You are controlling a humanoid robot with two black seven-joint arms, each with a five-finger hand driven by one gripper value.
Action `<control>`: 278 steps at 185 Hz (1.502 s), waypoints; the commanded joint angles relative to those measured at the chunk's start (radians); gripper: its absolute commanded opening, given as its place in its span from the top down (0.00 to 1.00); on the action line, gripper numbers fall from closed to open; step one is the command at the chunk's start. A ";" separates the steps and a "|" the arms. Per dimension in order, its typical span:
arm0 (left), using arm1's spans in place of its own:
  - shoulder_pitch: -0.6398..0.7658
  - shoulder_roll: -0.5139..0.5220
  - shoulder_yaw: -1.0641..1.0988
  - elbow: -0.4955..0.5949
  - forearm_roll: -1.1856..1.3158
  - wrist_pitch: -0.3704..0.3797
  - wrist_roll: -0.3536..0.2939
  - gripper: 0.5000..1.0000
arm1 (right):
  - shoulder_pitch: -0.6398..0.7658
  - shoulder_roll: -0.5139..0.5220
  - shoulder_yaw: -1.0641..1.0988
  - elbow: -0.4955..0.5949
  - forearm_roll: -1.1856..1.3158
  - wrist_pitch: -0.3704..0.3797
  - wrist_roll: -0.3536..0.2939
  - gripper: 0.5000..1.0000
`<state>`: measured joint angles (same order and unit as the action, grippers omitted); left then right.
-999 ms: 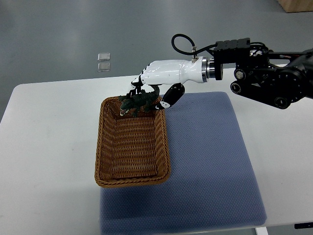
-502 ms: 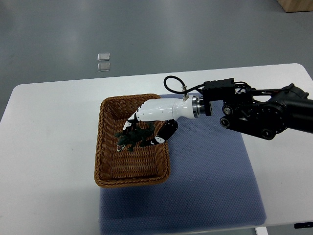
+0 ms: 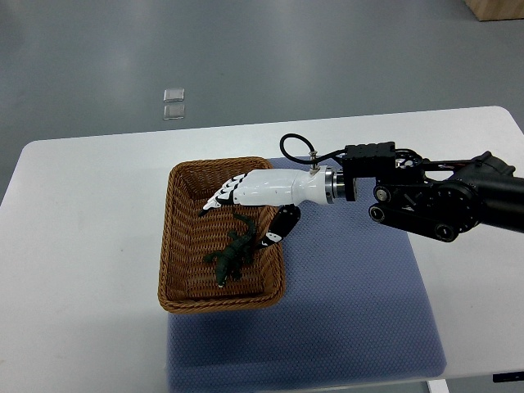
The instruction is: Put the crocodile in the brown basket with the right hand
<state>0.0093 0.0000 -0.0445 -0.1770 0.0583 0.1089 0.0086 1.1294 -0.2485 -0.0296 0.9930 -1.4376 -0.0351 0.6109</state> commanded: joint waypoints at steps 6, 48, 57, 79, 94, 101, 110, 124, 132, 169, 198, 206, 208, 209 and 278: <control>0.000 0.000 -0.002 -0.001 0.000 0.000 0.001 0.00 | 0.003 -0.002 0.010 -0.010 0.002 -0.003 0.000 0.18; 0.000 0.000 -0.002 0.001 0.000 0.000 -0.001 0.00 | -0.010 -0.011 0.114 -0.082 0.020 0.000 0.000 0.18; 0.000 0.000 0.000 -0.001 0.000 0.000 -0.001 0.00 | -0.034 -0.017 0.175 -0.103 0.039 0.011 0.000 0.17; 0.000 0.000 0.000 -0.001 0.000 0.000 0.001 0.00 | -0.068 -0.021 0.274 -0.143 0.103 0.032 0.000 0.17; 0.000 0.000 0.000 -0.001 0.000 0.000 0.001 0.00 | -0.076 -0.029 0.321 -0.181 0.180 0.055 -0.008 0.17; 0.000 0.000 0.000 -0.001 0.000 0.000 -0.001 0.00 | -0.083 -0.037 0.333 -0.195 0.221 0.063 -0.016 0.17; 0.000 0.000 0.000 0.001 0.000 0.000 -0.001 0.00 | -0.099 -0.051 0.349 -0.221 0.304 0.073 -0.031 0.17; 0.000 0.000 0.002 0.001 0.000 0.000 -0.001 0.00 | -0.111 -0.068 0.355 -0.251 0.428 0.083 -0.056 0.17; 0.000 0.000 0.002 0.001 0.000 0.000 0.001 0.00 | -0.119 -0.072 0.355 -0.270 0.519 0.083 -0.074 0.17; 0.000 0.000 0.000 0.001 0.000 0.000 -0.001 0.00 | -0.186 -0.074 0.355 -0.353 0.845 0.081 -0.138 0.17; 0.000 0.000 -0.002 -0.001 0.000 0.000 0.001 0.00 | -0.226 -0.074 0.355 -0.379 1.072 0.073 -0.180 0.17; 0.000 0.000 -0.002 -0.001 0.000 0.000 -0.001 0.00 | -0.234 -0.074 0.355 -0.379 1.128 0.073 -0.191 0.17; 0.000 0.000 -0.002 -0.001 0.000 0.000 -0.001 0.00 | -0.235 -0.074 0.355 -0.379 1.140 0.073 -0.192 0.17; 0.000 0.000 -0.002 -0.001 0.000 0.000 -0.001 0.00 | -0.235 -0.074 0.355 -0.379 1.140 0.073 -0.192 0.17; 0.000 0.000 -0.002 -0.001 0.000 0.000 0.001 0.00 | -0.272 -0.106 0.355 -0.378 1.439 0.084 -0.280 0.17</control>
<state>0.0089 0.0000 -0.0461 -0.1780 0.0583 0.1089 0.0084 0.8667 -0.3468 0.3258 0.6137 -0.0540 0.0468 0.3428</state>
